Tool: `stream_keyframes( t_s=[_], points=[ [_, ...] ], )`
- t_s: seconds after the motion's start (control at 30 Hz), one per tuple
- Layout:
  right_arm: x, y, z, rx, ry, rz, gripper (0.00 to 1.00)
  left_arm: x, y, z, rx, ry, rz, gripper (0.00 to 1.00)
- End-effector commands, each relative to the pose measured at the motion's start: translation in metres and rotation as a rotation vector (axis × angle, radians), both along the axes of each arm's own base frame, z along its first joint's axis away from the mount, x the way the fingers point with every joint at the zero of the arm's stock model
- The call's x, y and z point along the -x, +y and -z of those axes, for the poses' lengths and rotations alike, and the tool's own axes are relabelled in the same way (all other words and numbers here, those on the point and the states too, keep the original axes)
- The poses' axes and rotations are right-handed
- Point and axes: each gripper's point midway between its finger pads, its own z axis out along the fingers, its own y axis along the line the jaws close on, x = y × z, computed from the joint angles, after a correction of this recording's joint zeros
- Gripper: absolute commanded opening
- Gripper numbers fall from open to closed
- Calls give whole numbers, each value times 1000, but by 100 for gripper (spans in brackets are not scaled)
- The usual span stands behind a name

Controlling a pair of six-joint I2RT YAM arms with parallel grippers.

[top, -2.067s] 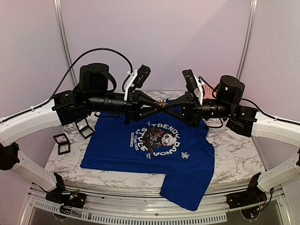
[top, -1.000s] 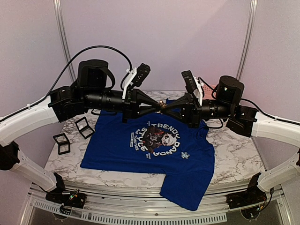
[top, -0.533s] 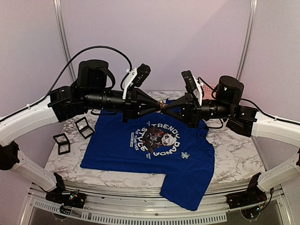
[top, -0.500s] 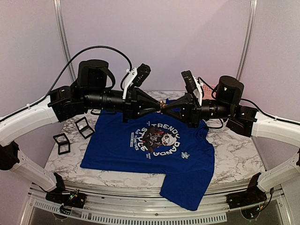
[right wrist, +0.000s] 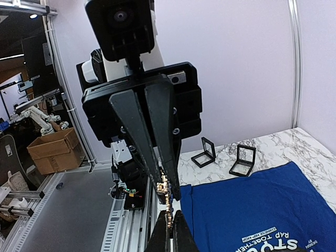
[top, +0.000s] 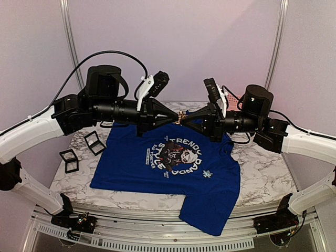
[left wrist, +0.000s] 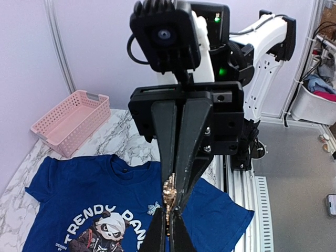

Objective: Pin the brooch onto the clothing
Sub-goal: Close the brooch at the center of the board.

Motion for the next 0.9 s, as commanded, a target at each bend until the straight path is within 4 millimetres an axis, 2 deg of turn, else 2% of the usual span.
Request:
stream_keyframes(
  t_s=[0.0,0.17,0.3,0.53,0.7,0.87],
  points=[
    [11,0,-2,-3,1,-53,0,-16,10,-9,-10,-50,-86,0],
    [10,1,4,12,15,-51,0,-20,13,-16,-14,-97,-104,0],
    [9,0,6,14,23,-42,0,-22,17,-21,-23,-136,-107,15],
    [3,0,9,20,35,-6,0,-14,22,-20,-58,-134,-74,27],
    [-1,0,6,11,39,19,0,5,23,-9,-76,-110,20,40],
    [-7,-4,1,-3,42,68,0,11,28,4,-90,-102,35,44]
  ],
)
